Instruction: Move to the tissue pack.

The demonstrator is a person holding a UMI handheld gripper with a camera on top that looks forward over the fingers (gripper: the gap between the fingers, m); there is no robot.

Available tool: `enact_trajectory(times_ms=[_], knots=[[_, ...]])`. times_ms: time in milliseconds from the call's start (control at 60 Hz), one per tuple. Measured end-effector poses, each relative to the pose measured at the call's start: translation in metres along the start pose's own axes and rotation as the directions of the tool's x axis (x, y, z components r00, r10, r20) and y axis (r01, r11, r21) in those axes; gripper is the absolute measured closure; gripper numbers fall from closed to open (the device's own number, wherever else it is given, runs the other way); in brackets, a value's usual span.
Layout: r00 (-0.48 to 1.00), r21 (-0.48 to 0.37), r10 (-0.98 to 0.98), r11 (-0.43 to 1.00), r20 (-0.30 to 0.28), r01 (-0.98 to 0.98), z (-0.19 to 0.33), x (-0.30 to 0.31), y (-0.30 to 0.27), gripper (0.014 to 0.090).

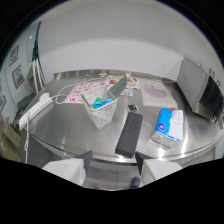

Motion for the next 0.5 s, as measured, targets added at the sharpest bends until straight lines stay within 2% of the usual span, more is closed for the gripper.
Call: enact_trajectory(times_ms=[250, 500], knots=[[0.999, -0.052, -0.017, 0.999, -0.048, 0.014, -0.006, 0.074, 0.039, 0.0204], [0.990, -0.063, 0.030, 0.997, -0.138, -0.039, 0.009, 0.152, 0.045, 0.0207]])
